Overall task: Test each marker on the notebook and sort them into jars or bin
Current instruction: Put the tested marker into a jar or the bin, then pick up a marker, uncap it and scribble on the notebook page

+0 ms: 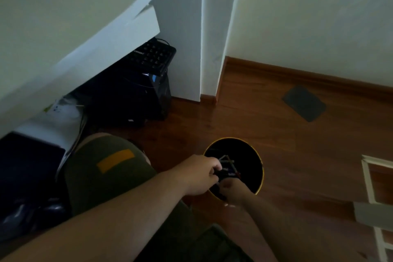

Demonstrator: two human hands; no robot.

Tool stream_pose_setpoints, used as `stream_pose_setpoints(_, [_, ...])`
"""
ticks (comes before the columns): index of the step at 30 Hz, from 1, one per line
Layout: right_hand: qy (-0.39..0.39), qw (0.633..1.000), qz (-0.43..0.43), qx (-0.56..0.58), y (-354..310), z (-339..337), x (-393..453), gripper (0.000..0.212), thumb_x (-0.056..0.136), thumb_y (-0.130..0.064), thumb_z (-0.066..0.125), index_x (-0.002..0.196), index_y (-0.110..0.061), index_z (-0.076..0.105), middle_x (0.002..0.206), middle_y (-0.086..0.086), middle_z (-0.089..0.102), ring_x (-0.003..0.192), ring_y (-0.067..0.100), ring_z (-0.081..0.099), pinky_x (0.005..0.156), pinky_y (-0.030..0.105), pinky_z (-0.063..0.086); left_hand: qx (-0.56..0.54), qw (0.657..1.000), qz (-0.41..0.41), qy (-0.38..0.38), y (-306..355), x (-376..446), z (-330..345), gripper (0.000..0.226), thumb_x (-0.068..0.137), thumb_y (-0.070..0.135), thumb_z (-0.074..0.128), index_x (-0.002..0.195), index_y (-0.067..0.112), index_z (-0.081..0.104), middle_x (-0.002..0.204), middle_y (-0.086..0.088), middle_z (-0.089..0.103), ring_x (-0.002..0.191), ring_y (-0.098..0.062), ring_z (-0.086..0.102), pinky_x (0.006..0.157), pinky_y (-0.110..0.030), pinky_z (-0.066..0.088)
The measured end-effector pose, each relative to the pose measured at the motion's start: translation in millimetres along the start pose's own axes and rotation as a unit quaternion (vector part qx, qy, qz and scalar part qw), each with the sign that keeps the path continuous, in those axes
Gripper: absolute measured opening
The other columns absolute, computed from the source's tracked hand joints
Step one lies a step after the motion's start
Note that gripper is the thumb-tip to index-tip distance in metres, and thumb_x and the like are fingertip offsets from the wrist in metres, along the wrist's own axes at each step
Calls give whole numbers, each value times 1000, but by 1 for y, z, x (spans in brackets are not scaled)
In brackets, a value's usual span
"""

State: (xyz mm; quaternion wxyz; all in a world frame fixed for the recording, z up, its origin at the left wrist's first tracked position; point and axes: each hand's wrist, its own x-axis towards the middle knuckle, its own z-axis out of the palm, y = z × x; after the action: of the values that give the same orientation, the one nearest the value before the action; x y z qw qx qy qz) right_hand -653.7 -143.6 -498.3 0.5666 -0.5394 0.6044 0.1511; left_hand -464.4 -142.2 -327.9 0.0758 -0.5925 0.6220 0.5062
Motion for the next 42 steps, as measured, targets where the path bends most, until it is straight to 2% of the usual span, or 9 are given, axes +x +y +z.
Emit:
stream_pose_setpoints(3, [12,995,-49,89,-46,-21,-32,12,105,-16,57,109,-16,68,84,11,63,59,18,57,61,31,51,2,997,36,67,18,-26,-21,40,106,33,52,146,36,48,143,3,48,112,-16,54,92,-32,48])
stream_pose_setpoints(7, [64,952,-252,165,-152,-61,-130,32,98,11,58,94,-19,66,77,-7,68,60,-6,64,56,12,49,14,973,154,174,53,-121,-87,33,104,37,55,136,45,53,134,20,46,119,-1,46,103,-28,44])
stream_pose_setpoints(11, [84,879,-445,145,-257,-82,-220,29,94,9,66,104,-17,73,89,4,78,79,12,75,64,12,53,115,876,257,391,67,-256,-162,29,98,34,65,127,37,65,109,21,61,97,5,58,83,-8,41])
stream_pose_setpoints(17, [65,748,-659,48,-409,-38,-310,23,90,-9,73,94,-31,74,87,2,77,65,21,69,61,25,57,156,812,23,562,-30,-373,-247,27,95,43,63,121,42,63,104,17,63,86,-5,64,71,-20,47])
stream_pose_setpoints(21, [43,723,-688,-50,-508,33,-299,20,92,-19,71,97,-38,71,91,-11,72,70,19,70,73,43,61,105,782,-192,583,-154,-413,-265,39,96,43,61,134,42,50,115,7,55,93,-7,58,79,-32,45])
stream_pose_setpoints(27, [71,717,-652,-235,-618,130,-261,31,96,-25,64,124,-37,65,115,-15,61,94,5,59,84,28,50,65,758,-328,560,-261,-442,-237,47,90,60,59,129,35,61,122,-1,61,104,-20,60,90,-37,52])
stream_pose_setpoints(31, [127,689,-634,-327,-655,170,-241,37,98,-31,61,135,-35,61,125,-1,57,114,18,57,95,32,47,65,732,-310,603,-285,-431,-229,32,94,55,52,117,39,68,106,2,62,103,-24,60,89,-45,54])
stream_pose_setpoints(37, [200,600,-675,-379,-656,195,-227,34,97,-36,65,130,-43,65,107,-2,47,105,20,47,87,38,45,123,699,-303,635,-285,-420,-225,31,106,42,41,127,29,59,114,-1,62,107,-26,56,91,-44,43])
stream_pose_setpoints(42, [323,547,-671,-383,-656,173,-238,29,91,-51,70,119,-47,72,114,-3,40,109,24,35,86,37,29,90,681,-194,700,-283,-419,-223,12,103,18,49,111,28,48,88,7,55,80,-19,53,73,-45,49])
